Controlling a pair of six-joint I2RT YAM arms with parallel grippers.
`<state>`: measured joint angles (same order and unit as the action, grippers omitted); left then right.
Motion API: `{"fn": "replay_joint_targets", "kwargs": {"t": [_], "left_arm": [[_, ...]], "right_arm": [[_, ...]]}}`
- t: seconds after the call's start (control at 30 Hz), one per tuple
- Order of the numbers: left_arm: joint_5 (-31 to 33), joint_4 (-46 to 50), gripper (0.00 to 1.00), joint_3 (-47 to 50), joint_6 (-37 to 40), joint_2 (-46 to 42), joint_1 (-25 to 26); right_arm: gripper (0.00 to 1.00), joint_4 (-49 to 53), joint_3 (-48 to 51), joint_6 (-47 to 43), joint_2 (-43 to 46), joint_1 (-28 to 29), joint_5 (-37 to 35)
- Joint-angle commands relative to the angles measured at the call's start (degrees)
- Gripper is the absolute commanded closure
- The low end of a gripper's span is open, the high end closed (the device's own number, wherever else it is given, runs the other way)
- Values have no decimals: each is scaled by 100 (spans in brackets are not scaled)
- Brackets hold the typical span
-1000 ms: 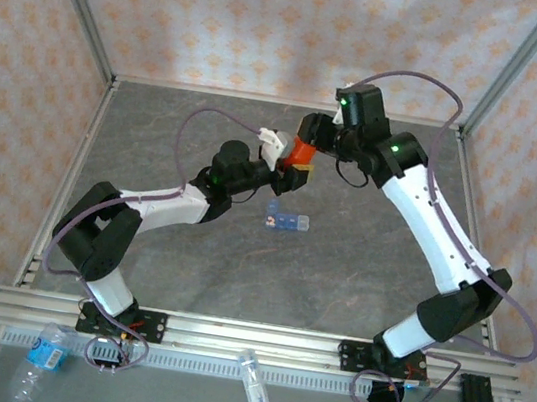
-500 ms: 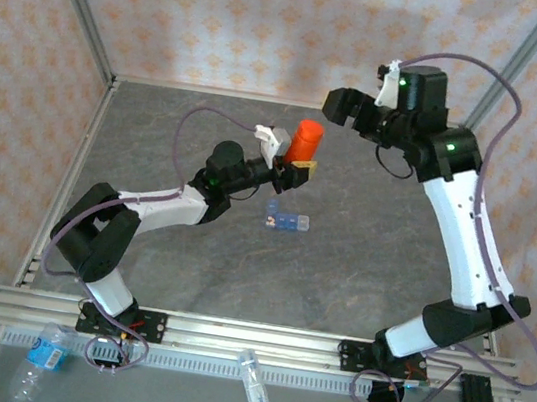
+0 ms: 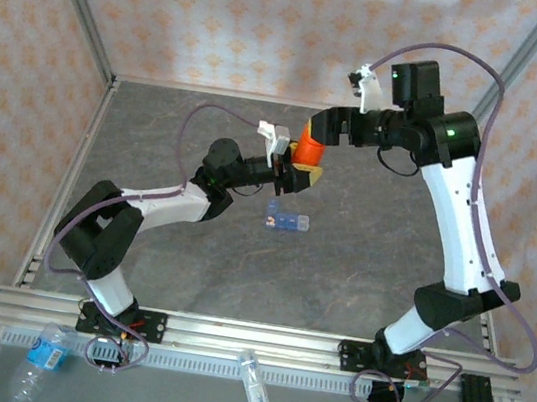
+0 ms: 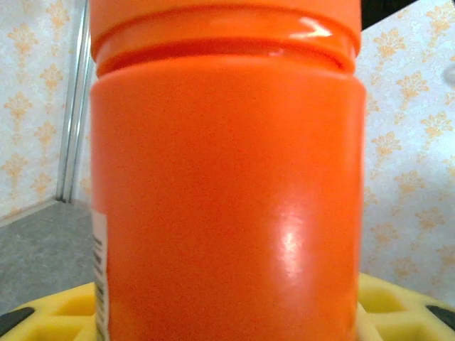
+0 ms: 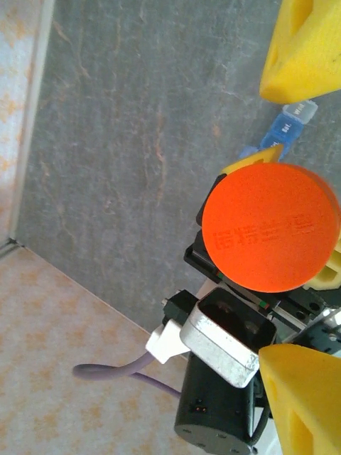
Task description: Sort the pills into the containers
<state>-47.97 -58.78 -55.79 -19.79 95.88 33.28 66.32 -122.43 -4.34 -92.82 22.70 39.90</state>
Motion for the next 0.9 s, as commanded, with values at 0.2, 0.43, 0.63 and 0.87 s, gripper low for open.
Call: {"fn": "replay_joint_targets", "kwargs": {"t": [0.2, 0.43, 0.63, 0.87], "left_arm": [[-230, -345, 100, -250, -113, 45, -34], [-249, -207, 100, -297, -39, 8, -34], [-249, -110, 100, -339, 25, 19, -41], [37, 671, 100, -434, 565, -126, -36]], "right_arm": [[19, 41, 177, -151, -3, 3, 366], [27, 21, 246, -139, -40, 2, 392], [51, 73, 314, -164, -35, -2, 505], [57, -165, 876, 192, 137, 63, 265]]}}
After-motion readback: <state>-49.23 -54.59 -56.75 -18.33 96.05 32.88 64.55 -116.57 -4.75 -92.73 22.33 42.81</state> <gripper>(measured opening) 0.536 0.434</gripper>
